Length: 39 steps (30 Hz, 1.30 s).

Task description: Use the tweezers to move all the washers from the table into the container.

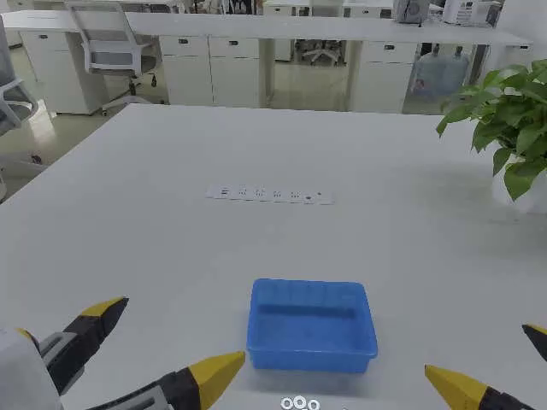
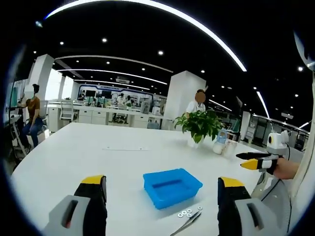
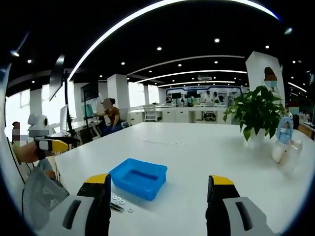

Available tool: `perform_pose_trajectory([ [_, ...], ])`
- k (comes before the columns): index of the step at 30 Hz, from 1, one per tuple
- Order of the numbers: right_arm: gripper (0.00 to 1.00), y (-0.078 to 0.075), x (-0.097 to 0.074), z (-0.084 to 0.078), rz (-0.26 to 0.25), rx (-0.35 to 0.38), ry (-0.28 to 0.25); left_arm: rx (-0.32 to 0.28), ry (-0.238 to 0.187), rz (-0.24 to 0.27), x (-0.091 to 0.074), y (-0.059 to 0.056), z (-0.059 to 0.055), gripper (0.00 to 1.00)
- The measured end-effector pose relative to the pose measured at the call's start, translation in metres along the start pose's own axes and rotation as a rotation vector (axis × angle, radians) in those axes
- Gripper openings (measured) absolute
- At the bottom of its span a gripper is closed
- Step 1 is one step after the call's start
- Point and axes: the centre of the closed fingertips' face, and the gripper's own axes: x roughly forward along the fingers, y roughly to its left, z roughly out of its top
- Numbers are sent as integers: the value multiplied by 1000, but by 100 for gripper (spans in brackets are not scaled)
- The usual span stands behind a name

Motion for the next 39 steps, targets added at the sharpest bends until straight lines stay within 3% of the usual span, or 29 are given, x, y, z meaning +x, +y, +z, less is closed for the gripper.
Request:
perform_pose_trajectory([
  [18, 76, 2, 2, -2, 8, 8, 0, 11, 23, -2, -2, 0, -4, 93],
  [39, 76, 10, 9, 0, 54, -3, 9, 11, 16, 23, -8, 2, -3, 92],
])
